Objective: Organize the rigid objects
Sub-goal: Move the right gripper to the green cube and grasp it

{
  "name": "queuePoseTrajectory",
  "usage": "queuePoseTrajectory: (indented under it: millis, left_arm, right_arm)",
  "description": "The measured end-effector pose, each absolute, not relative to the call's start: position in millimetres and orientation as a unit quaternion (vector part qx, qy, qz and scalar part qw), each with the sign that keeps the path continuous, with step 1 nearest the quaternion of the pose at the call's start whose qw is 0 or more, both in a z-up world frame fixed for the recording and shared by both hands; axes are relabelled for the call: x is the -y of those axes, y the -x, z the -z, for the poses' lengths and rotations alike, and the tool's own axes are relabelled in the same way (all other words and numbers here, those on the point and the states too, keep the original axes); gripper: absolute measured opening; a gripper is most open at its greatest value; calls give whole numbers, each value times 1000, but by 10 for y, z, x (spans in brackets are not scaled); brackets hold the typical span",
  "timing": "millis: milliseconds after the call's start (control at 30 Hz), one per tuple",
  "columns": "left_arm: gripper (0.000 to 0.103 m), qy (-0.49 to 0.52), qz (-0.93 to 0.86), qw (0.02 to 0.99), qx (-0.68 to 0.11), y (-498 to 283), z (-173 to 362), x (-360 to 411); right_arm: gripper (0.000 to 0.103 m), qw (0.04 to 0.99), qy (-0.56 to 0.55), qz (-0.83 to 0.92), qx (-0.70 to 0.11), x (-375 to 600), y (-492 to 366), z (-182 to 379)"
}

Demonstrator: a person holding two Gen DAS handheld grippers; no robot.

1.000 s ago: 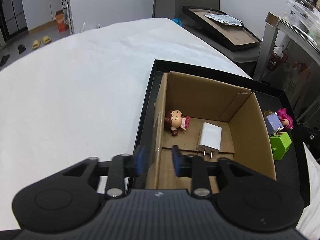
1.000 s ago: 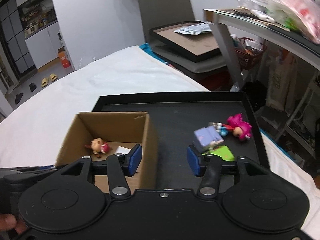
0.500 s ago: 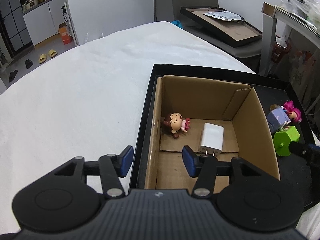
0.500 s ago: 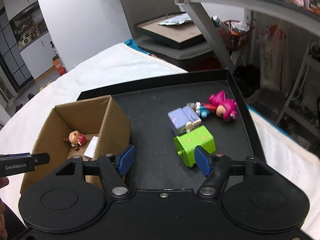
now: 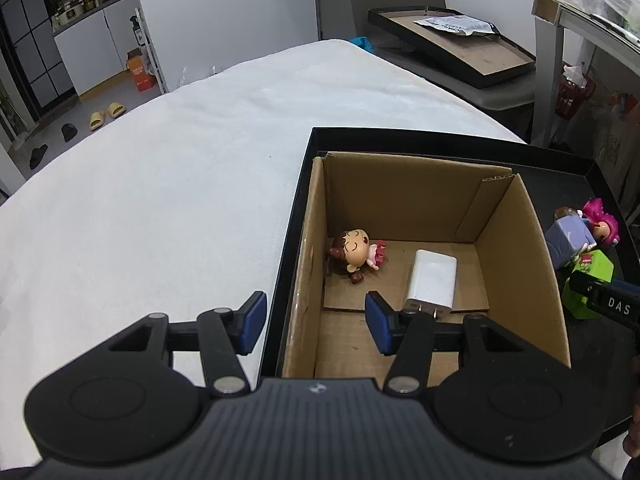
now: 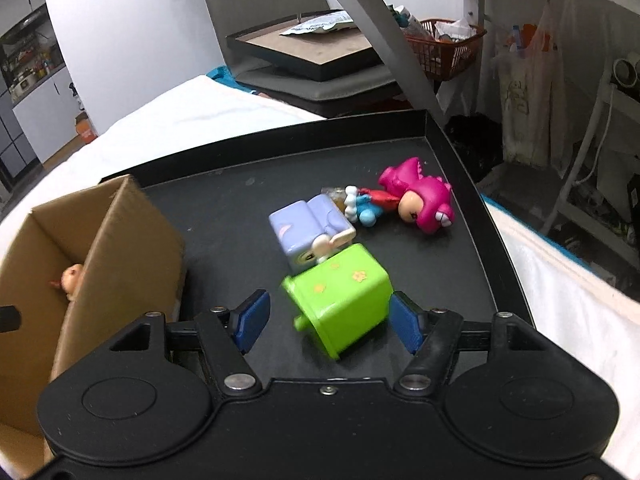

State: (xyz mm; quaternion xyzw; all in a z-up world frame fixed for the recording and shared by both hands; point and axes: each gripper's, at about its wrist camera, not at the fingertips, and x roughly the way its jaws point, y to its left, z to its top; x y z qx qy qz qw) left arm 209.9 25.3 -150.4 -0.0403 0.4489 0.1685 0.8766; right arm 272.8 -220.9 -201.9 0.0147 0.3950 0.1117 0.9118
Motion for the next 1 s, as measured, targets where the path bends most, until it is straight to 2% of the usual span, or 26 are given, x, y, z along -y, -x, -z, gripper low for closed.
queuePoseTrajectory:
  millis: [233,633,767,800,867,1000]
  left_arm:
    - [53,43,-171,877,-448,-2094,1494,-239]
    - [53,60,-165,879,-443,-2048,1466,-309]
    - [53,69,-162,880,-441,-2034,1453,-347]
    - [53,71,-161,880,-441,-2033,1451,-352]
    - [53,75,-157,880,-441,-2024,1451,-363]
    - [53,83,-153,882,-439,-1987,1437,-392]
  right_arm:
    - [67,916,-14,-114,-384,2236,-2751,2041]
    - [46,914,-28,-122,-386,2268,-2637,1885]
    - [34,915,-27,-127,-383,2265,-2564,1795]
    - [12,914,-26,-129,-383,2264,-2549,1768]
    - [0,910,-29,-131,-392,2266,-2548,1745]
    - [0,909,-21,-122,-399,2264,-2527,1753]
